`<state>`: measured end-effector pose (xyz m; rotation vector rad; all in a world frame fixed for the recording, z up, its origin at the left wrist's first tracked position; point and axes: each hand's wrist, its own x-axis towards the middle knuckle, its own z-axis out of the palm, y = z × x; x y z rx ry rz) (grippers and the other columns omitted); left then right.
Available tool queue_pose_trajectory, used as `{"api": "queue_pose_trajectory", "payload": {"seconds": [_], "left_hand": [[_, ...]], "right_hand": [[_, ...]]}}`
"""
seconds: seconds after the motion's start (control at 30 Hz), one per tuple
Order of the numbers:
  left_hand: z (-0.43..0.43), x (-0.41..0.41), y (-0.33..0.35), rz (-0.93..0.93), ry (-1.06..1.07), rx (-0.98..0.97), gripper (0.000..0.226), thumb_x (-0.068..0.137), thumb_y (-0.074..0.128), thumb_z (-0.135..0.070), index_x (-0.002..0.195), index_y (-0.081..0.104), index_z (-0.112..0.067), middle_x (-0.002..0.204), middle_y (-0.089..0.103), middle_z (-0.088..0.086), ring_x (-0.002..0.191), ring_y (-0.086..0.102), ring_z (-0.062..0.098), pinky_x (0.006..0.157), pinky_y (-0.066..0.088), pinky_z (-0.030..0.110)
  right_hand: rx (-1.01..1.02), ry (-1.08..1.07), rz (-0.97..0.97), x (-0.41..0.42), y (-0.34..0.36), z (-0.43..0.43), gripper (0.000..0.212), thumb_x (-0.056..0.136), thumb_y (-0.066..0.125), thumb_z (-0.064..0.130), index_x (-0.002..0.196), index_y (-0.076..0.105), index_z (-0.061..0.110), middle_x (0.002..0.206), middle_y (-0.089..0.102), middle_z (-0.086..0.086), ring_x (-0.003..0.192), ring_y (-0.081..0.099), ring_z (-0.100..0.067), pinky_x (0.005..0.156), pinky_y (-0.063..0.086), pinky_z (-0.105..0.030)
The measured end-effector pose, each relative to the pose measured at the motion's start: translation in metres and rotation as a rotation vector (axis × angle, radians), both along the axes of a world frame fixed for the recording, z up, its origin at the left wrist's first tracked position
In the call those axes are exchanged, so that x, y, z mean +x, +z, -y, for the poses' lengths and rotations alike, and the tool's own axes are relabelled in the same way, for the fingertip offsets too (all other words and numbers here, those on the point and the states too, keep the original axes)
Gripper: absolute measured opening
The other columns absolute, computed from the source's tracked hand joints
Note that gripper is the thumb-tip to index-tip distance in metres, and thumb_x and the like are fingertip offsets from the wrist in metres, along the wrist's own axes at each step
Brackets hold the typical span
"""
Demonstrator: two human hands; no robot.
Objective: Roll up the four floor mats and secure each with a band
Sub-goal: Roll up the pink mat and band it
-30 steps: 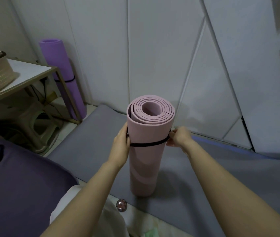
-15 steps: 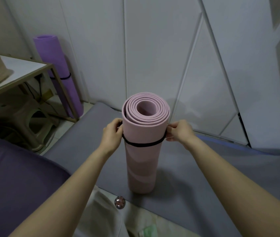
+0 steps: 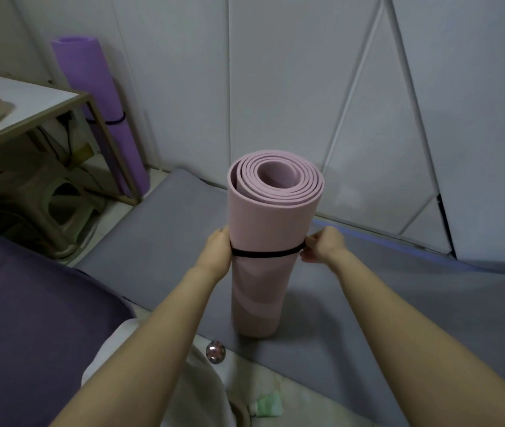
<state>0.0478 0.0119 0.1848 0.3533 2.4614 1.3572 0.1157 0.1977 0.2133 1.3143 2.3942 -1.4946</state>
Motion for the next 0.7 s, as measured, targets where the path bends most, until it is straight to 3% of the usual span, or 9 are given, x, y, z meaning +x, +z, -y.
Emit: {"api": "queue_pose_trajectory", "payload": {"seconds": [0.1, 0.2, 0.3, 0.4, 0.5, 0.6, 0.7], "left_hand": [[-0.001, 0.003, -0.004, 0.059, -0.005, -0.012, 0.024, 0.101, 0.033, -0.013, 0.103, 0.056, -0.017, 0.109, 0.056, 0.010, 0.085, 0.049, 0.024, 0.067, 0.037, 0.027], [0.001, -0.003, 0.001, 0.133, 0.022, 0.006, 0.027, 0.097, 0.031, -0.006, 0.108, 0.056, -0.013, 0.100, 0.059, 0.016, 0.078, 0.054, 0.031, 0.060, 0.049, 0.035], [0.004, -0.009, 0.000, 0.228, 0.136, 0.060, 0.033, 0.095, 0.034, -0.004, 0.118, 0.057, -0.002, 0.103, 0.063, 0.022, 0.080, 0.061, 0.036, 0.066, 0.055, 0.040], [-0.002, -0.006, -0.005, 0.280, 0.250, 0.115, 0.035, 0.095, 0.032, -0.005, 0.121, 0.055, -0.002, 0.111, 0.062, 0.022, 0.093, 0.061, 0.041, 0.069, 0.056, 0.044], [-0.013, 0.004, -0.008, 0.203, 0.249, 0.087, 0.032, 0.095, 0.031, -0.010, 0.117, 0.053, -0.004, 0.116, 0.060, 0.019, 0.100, 0.058, 0.038, 0.082, 0.052, 0.047], [-0.015, 0.018, -0.007, 0.008, 0.226, 0.098, 0.028, 0.097, 0.031, -0.013, 0.114, 0.050, 0.000, 0.115, 0.052, 0.011, 0.099, 0.051, 0.025, 0.082, 0.041, 0.033], [-0.012, 0.024, -0.006, -0.099, 0.217, 0.128, 0.032, 0.099, 0.030, -0.012, 0.123, 0.048, -0.002, 0.121, 0.049, 0.006, 0.104, 0.048, 0.019, 0.084, 0.036, 0.028]], "right_hand": [[-0.001, -0.015, -0.043, 0.001, -0.001, 0.007, 0.025, 0.088, 0.048, -0.009, 0.066, 0.057, -0.005, 0.076, 0.058, -0.020, 0.027, 0.049, -0.008, 0.037, 0.050, -0.023], [-0.090, -0.073, -0.125, 0.001, -0.001, 0.015, 0.029, 0.085, 0.046, -0.012, 0.059, 0.050, 0.000, 0.080, 0.057, -0.021, 0.065, 0.062, -0.023, 0.068, 0.057, -0.040], [-0.281, -0.156, -0.212, -0.003, -0.005, 0.022, 0.015, 0.090, 0.055, 0.000, 0.085, 0.062, -0.012, 0.089, 0.063, -0.019, 0.087, 0.066, -0.036, 0.079, 0.056, -0.042], [-0.305, -0.184, -0.239, -0.008, -0.012, 0.027, 0.020, 0.087, 0.057, 0.014, 0.091, 0.061, -0.006, 0.095, 0.065, -0.014, 0.103, 0.062, -0.040, 0.093, 0.049, -0.052], [-0.316, -0.224, -0.236, -0.008, -0.016, 0.028, 0.032, 0.090, 0.055, 0.020, 0.108, 0.060, -0.006, 0.108, 0.064, -0.014, 0.103, 0.062, -0.033, 0.093, 0.051, -0.048], [-0.314, -0.230, -0.214, -0.004, -0.015, 0.030, 0.031, 0.096, 0.051, 0.023, 0.107, 0.061, -0.004, 0.108, 0.063, -0.012, 0.099, 0.062, -0.026, 0.092, 0.052, -0.041], [-0.341, -0.148, -0.213, -0.002, -0.012, 0.028, 0.026, 0.100, 0.046, 0.015, 0.086, 0.058, -0.002, 0.081, 0.056, -0.007, 0.070, 0.053, -0.014, 0.069, 0.048, -0.024]]}}
